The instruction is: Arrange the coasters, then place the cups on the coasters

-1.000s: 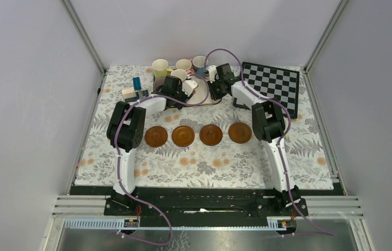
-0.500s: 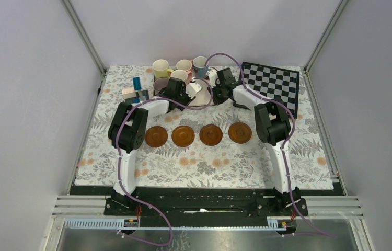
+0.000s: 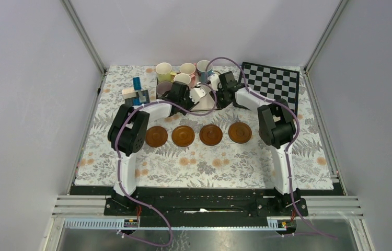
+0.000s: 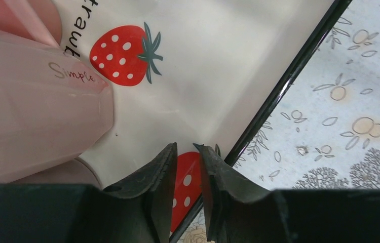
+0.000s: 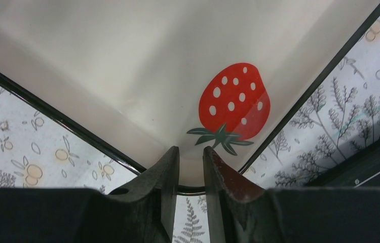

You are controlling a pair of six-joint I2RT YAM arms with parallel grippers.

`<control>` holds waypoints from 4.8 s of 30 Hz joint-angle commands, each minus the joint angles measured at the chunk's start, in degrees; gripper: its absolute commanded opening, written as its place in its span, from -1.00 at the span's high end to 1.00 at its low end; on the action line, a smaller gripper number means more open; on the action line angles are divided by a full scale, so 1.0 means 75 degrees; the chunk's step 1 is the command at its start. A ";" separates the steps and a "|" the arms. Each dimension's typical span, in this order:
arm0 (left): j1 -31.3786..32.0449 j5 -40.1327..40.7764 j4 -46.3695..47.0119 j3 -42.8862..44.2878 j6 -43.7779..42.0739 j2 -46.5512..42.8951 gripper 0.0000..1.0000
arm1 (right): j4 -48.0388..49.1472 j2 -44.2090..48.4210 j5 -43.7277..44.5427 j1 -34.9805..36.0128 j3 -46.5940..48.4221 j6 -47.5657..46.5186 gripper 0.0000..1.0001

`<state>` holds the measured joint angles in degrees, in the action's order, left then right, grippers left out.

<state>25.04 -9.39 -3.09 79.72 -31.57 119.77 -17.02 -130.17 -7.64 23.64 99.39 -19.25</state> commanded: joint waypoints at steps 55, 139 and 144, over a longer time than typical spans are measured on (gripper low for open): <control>-0.0948 -0.0608 -0.2224 -0.1527 0.3675 -0.6073 -0.98 | -0.2261 -0.1936 -0.0418 -0.0396 0.5521 -0.0808 -0.69; -0.1303 -0.1119 -0.2568 -0.1794 0.4186 -0.6756 -0.98 | 0.1275 0.8519 -0.0428 -0.0944 -0.7593 0.0752 1.00; -0.1309 -0.1121 -0.2570 -0.1833 0.4187 -0.6780 -0.98 | 0.1239 0.8474 -0.0631 -0.1178 -0.7608 0.0805 1.00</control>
<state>15.55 -16.64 -24.34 66.19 -0.93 71.22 -13.32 -68.77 -11.51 16.40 41.56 -14.28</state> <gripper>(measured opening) 0.989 0.251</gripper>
